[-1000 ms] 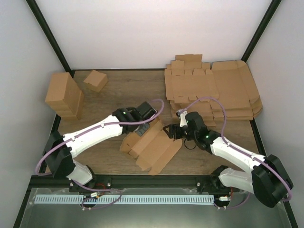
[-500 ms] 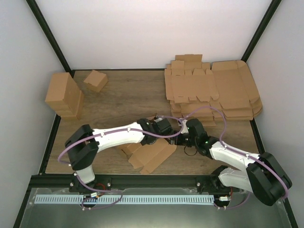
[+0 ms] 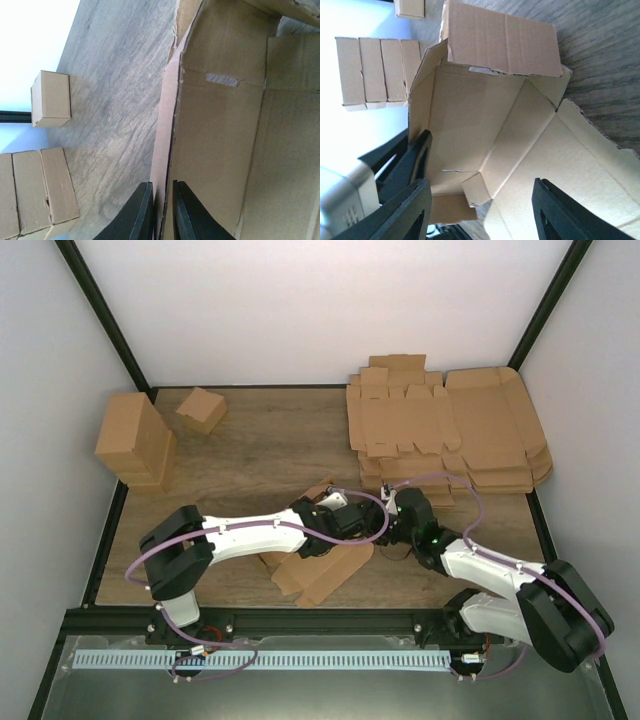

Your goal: Fold the paper box

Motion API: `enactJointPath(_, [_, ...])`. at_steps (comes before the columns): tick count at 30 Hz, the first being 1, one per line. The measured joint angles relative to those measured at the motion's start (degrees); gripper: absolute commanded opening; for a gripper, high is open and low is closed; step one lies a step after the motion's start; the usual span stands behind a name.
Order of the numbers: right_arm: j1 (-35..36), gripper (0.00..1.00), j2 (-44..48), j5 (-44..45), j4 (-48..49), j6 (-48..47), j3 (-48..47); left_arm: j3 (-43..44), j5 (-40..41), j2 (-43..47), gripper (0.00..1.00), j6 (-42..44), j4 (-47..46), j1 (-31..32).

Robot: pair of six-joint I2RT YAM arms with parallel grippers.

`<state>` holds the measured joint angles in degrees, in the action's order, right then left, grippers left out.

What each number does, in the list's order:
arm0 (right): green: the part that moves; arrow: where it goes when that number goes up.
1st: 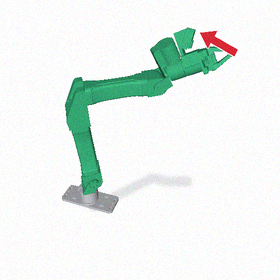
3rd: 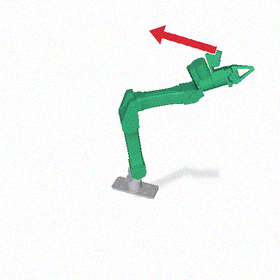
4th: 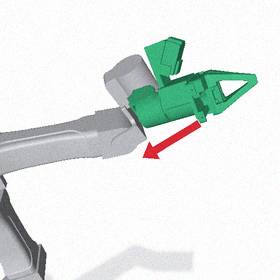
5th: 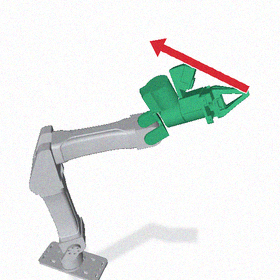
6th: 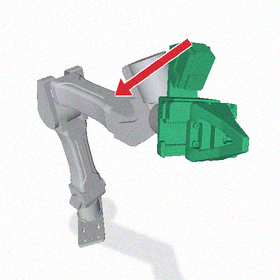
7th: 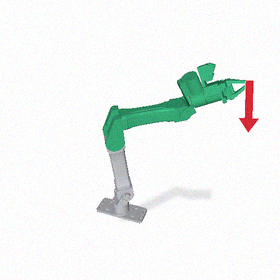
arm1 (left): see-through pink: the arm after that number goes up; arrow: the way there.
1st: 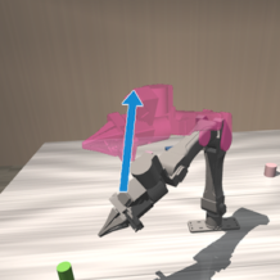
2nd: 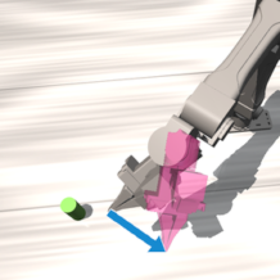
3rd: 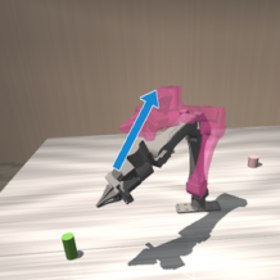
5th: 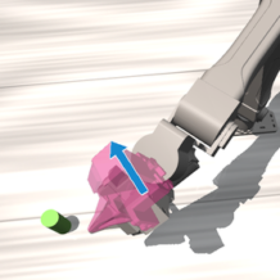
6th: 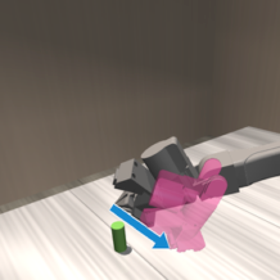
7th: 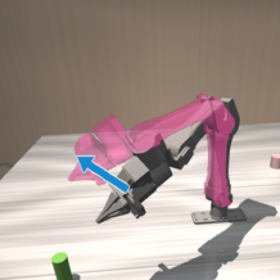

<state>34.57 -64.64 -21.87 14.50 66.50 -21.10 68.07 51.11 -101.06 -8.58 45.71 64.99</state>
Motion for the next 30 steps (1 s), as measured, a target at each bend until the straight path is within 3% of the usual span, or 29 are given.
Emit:
enactJointPath(9, [0.0, 0.57, -3.5, -0.2, 7.4, 15.7, 2.9, -1.4, -1.7, 0.0, 0.22, -3.4, -2.2, 0.4])
enactJointPath(23, [-0.1, 0.62, -9.8, -2.6, 15.1, 21.0, -0.2, -3.3, -3.4, 1.6, 0.21, -3.8, -4.8, 0.4])
enactJointPath(30, [-0.3, 0.48, -16.7, -3.8, 18.8, 24.2, -3.1, -3.5, -3.3, 2.1, 0.21, -3.7, -5.6, 0.3])
